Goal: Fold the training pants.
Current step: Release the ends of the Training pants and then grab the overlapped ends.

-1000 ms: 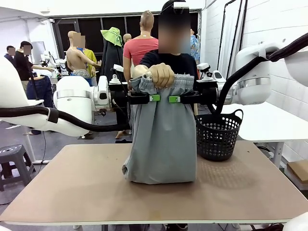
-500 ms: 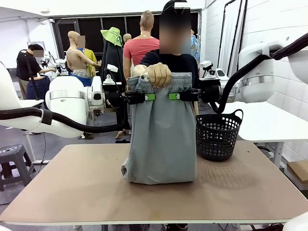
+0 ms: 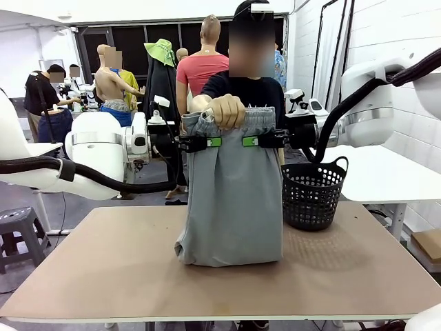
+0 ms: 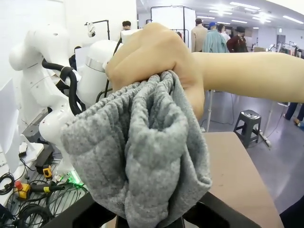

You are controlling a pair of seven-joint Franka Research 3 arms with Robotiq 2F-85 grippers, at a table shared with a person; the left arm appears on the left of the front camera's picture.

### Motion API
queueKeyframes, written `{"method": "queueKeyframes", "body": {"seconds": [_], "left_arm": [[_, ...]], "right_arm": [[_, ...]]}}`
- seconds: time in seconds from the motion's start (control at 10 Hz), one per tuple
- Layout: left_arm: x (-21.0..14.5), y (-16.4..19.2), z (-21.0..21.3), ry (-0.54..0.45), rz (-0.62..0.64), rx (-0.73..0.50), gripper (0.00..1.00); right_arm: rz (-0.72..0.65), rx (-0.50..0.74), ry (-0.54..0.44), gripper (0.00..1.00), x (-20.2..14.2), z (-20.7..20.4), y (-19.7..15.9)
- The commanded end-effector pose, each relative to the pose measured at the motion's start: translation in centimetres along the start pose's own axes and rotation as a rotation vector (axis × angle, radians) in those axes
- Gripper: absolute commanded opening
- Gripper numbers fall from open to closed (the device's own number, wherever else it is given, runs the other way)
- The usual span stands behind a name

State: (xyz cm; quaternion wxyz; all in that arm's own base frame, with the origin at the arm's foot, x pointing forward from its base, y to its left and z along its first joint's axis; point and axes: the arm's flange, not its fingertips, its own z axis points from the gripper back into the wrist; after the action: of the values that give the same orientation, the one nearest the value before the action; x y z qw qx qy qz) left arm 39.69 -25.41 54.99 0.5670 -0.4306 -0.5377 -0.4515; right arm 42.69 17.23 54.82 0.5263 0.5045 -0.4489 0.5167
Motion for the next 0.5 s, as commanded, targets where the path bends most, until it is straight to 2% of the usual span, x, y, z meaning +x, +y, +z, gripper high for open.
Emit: {"method": "queueKeyframes", "body": {"seconds": [0.0,0.1,0.2,0.4], "left_arm": [[-0.1,0.8,0.3,-0.001,-0.021,0.025,0.0],[-0.1,2.0,-0.5,0.164,0.023,-0.012,0.0],[-0.1,0.1,0.0,0.001,0.001,0.002,0.0],[-0.1,0.1,0.0,0.001,0.001,0.002,0.0]], "right_arm": [[-0.011,0.016,0.011,0.0,0.3,0.4,-0.1],[-0.001,0.006,-0.013,0.0,0.3,0.4,-0.2],[-0.001,0.001,0.002,0.0,-0.1,0.0,0.0],[-0.001,0.001,0.002,0.0,-0.1,0.0,0.0]]}}
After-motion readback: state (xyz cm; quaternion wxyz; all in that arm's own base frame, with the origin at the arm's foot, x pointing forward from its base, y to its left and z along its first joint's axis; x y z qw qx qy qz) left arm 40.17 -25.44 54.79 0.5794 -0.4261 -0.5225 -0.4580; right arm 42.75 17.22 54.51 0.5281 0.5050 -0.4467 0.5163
